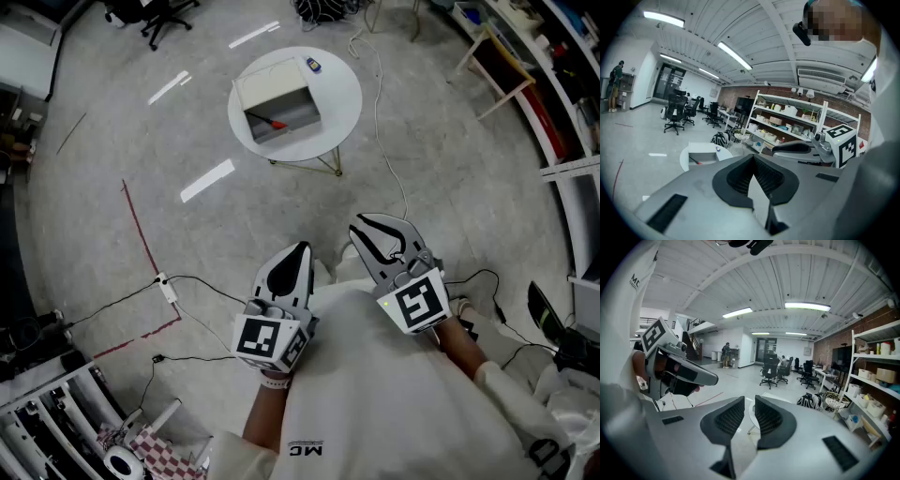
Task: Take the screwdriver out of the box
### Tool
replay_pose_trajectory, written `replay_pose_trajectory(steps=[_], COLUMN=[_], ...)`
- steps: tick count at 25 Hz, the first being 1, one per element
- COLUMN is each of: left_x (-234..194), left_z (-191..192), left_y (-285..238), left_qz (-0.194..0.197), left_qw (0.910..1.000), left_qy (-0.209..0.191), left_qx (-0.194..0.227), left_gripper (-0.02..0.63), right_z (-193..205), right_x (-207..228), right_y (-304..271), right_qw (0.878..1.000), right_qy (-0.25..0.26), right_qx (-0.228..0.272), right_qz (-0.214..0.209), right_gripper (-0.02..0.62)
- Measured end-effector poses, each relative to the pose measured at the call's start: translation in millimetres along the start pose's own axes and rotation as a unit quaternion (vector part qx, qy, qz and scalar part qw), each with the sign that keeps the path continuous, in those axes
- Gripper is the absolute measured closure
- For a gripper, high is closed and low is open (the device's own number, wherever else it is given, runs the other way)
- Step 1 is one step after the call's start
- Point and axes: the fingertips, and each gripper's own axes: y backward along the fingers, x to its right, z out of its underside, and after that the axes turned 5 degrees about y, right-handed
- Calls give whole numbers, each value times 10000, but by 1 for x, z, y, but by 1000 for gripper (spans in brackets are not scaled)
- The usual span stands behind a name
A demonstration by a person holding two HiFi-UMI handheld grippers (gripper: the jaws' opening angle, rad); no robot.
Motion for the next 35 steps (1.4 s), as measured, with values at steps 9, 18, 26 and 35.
replay_pose_trajectory(steps=[9,18,26,35], left_x=[15,4,-37,-134], left_z=[5,4,-23,-73], left_y=[-17,-42,-86,-130], left_qz=[-72,-55,6,57], left_qw=[9999,9997,9994,9985], left_qy=[13,68,237,470], left_qx=[-69,-249,-264,-293], left_gripper=[595,595,595,595], right_z=[21,25,16,-24], right_x=[26,49,84,113], right_y=[17,-4,-60,-170], right_qw=[9996,9990,9994,9992], right_qy=[-239,-430,-296,-82], right_qx=[-4,-96,-192,-353], right_qz=[117,110,-4,-157], right_gripper=[482,482,482,482])
